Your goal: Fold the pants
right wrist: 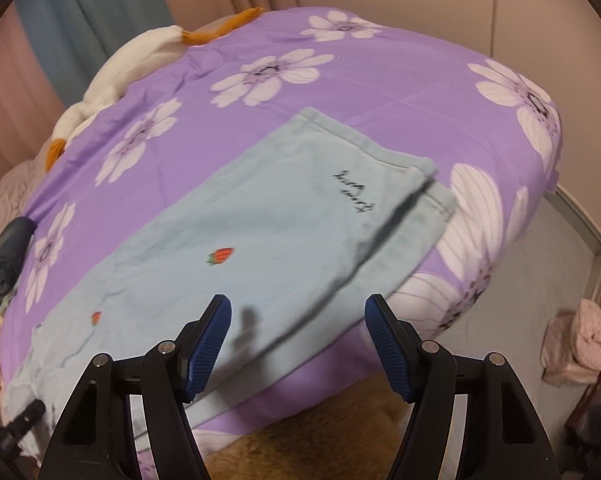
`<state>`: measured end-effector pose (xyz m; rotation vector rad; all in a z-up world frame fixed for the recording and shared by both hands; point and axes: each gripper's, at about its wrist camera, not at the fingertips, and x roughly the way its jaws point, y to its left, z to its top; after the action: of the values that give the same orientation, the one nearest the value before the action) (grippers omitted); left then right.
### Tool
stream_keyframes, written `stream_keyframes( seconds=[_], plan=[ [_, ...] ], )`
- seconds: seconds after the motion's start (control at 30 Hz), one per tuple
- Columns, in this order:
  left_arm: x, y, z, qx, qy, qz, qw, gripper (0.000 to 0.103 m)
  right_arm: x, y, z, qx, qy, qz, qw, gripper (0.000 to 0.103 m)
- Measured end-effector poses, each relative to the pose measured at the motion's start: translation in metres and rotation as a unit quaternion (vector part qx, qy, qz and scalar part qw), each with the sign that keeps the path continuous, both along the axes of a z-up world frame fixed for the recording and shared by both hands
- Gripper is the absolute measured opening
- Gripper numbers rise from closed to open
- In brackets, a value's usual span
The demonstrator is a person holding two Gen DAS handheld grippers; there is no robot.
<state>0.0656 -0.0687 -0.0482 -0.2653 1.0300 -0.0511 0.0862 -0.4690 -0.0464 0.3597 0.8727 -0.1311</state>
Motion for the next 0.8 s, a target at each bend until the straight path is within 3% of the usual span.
stream_keyframes(
  seconds=[0.2, 0.33, 0.47, 0.7, 0.8],
  plan=[
    [0.003, -0.006, -0.005, 0.030, 0.007, -0.010, 0.9995, 0.102, 0.001, -0.015, -0.004, 0.037, -0.006, -0.013, 0.999, 0.069],
    [0.004, -0.007, -0.007, 0.034, 0.010, -0.011, 0.9993, 0.102, 0.000, -0.022, -0.011, 0.067, 0.000, -0.017, 0.998, 0.062],
    [0.005, -0.003, -0.007, 0.023, 0.012, -0.010, 0.9996, 0.102, -0.001, -0.030, -0.010, 0.068, -0.003, -0.029, 0.997, 0.045],
    [0.003, 0.003, -0.004, -0.010, 0.012, -0.006, 0.9999, 0.102, 0.009, -0.050, -0.012, 0.107, -0.002, -0.035, 0.994, 0.045],
    [0.003, 0.003, -0.004, -0.020, 0.019, -0.008, 0.9996, 0.102, 0.010, -0.056, -0.012, 0.103, 0.000, -0.047, 0.994, 0.030]
  ],
)
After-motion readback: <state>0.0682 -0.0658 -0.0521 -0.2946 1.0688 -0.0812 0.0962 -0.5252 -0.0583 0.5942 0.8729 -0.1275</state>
